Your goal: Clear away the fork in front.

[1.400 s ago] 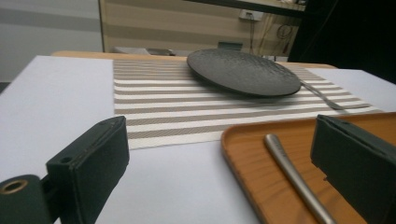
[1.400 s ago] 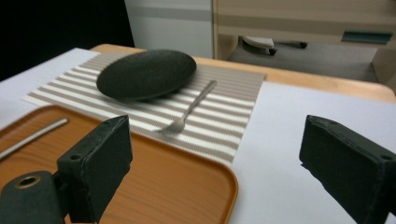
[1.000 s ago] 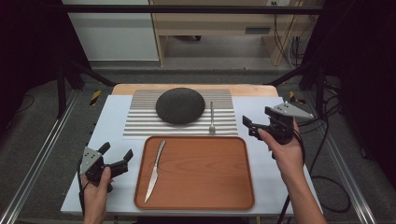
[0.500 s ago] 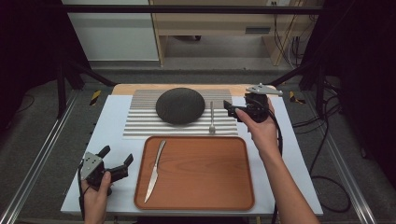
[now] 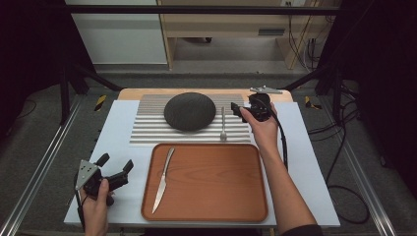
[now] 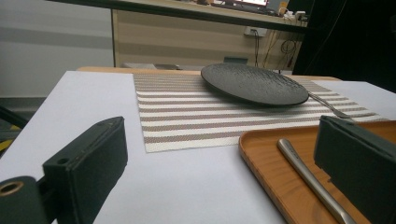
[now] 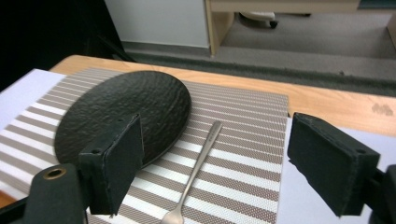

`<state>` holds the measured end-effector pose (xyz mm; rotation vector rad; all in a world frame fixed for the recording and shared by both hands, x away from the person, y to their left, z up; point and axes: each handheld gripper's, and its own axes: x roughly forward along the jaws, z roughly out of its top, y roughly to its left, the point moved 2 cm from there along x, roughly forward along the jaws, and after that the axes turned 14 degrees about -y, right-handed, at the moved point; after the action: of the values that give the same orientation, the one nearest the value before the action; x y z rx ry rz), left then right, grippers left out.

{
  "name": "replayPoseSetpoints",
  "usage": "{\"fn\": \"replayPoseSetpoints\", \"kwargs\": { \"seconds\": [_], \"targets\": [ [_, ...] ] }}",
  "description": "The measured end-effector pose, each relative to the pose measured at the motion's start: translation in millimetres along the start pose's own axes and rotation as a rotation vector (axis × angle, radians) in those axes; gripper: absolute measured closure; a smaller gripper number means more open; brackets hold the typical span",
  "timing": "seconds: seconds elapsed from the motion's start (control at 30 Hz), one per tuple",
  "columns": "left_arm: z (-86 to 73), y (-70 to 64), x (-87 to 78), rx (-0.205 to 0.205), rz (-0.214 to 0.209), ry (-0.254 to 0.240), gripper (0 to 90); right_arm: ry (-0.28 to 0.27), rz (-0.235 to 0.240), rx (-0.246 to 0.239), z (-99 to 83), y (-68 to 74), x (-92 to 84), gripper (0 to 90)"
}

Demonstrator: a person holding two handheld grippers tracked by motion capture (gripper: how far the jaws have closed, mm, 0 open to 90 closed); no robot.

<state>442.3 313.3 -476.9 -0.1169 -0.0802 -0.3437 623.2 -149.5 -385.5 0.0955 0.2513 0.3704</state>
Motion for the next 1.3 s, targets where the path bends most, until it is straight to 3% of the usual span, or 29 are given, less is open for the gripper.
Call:
{"fn": "replayPoseSetpoints", "kwargs": {
  "seconds": [0.2,0.47,0.8,1.17,1.3],
  "targets": [
    [-0.8,0.4,1.0,0.001,-0.003,0.005,2.9,0.066,-0.030,-0.023,-14.8,-1.2,17.3,22.2],
    [-0.9,-1.4,1.0,0.001,-0.017,0.018,2.9,0.121,-0.025,-0.017,-28.7,4.1,31.2,24.6],
    [-0.3,-1.2,0.6,0.004,-0.015,0.016,2.9,0.144,-0.010,-0.002,-39.4,11.4,35.2,31.2],
    [-0.9,-1.4,1.3,0.001,-0.019,0.024,2.9,0.204,-0.005,0.002,-57.5,24.5,46.3,48.7],
    [-0.8,-1.4,1.1,0.001,-0.020,0.025,3.1,0.226,-0.026,-0.002,-65.8,32.6,53.0,55.4]
  ]
}}
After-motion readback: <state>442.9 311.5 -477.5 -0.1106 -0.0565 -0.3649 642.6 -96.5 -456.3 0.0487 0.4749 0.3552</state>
